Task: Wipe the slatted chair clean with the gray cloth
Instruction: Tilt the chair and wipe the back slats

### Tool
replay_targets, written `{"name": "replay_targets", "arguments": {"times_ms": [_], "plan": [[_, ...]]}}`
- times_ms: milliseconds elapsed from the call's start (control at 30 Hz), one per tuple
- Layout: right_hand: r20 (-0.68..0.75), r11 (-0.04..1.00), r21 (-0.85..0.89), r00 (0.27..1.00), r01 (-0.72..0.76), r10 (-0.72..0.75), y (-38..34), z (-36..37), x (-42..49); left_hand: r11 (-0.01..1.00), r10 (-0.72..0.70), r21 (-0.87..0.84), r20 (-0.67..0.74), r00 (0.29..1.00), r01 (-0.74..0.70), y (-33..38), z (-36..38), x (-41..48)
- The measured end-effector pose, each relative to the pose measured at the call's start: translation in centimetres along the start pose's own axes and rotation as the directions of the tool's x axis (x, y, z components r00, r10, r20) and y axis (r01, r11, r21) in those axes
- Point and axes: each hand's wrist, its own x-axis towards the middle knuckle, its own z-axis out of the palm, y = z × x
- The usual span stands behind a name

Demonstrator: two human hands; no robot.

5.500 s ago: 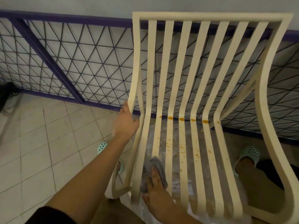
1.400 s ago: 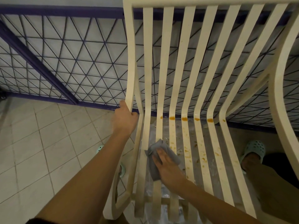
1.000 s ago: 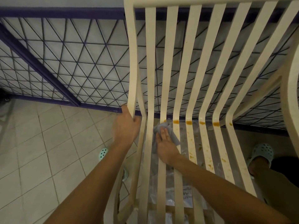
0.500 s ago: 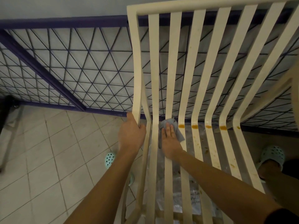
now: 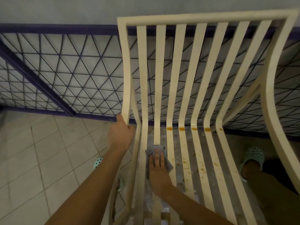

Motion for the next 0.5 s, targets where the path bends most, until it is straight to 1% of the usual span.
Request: {"name": "replay_targets", "arguments": {"times_ms": [33,100,133,200,267,300,400,433,500], "plan": [[0.008,1.000,0.006,1.000,0.004,-0.004,-0.3,0.2,-0.9,1.000,0.002,0.005,-0.002,1.000,-0.002,0.0,0.0,0.0],[0.079,0.998,0.060,0.996,-0.037,0.032,-0.8,-0.5,-2.5,1.000,-0.002,0.002,-0.002,1.000,0.002,0.1,-0.1,-0.1],[0.095,0.998,0.061,0.995,-0.023,0.017,-0.9,-0.7,-2.9,1.000,-0.006,-0.003,-0.004,1.000,0.006,0.1,-0.1,-0.1],[0.081,0.999,0.038,0.996,0.026,-0.029,-0.8,-1.0,-3.1,1.000,-0.013,-0.005,-0.010,1.000,0.012,0.1,-0.1,0.0],[0.140,0.998,0.054,0.989,0.044,-0.051,-0.5,-1.7,-2.8,1.000,0.009,-0.005,-0.021,1.000,-0.009,0.1,0.0,0.0],[0.148,0.997,0.068,0.987,0.048,-0.058,-0.4,-1.9,-2.5,0.999,0.030,-0.013,-0.030,0.999,-0.030,0.1,0.1,0.0],[0.111,0.994,0.089,0.991,0.059,-0.068,0.1,-2.9,-1.0,0.990,0.137,-0.019,-0.068,0.988,-0.138,-0.5,0.5,0.1],[0.084,0.994,0.083,0.993,0.072,-0.079,0.5,-3.1,-0.2,0.988,0.153,-0.012,-0.074,0.985,-0.154,-0.6,0.6,0.2],[0.051,0.994,0.080,0.996,0.074,-0.078,1.0,-4.0,1.6,0.990,0.138,-0.010,-0.070,0.988,-0.139,-0.6,0.8,0.3]]}}
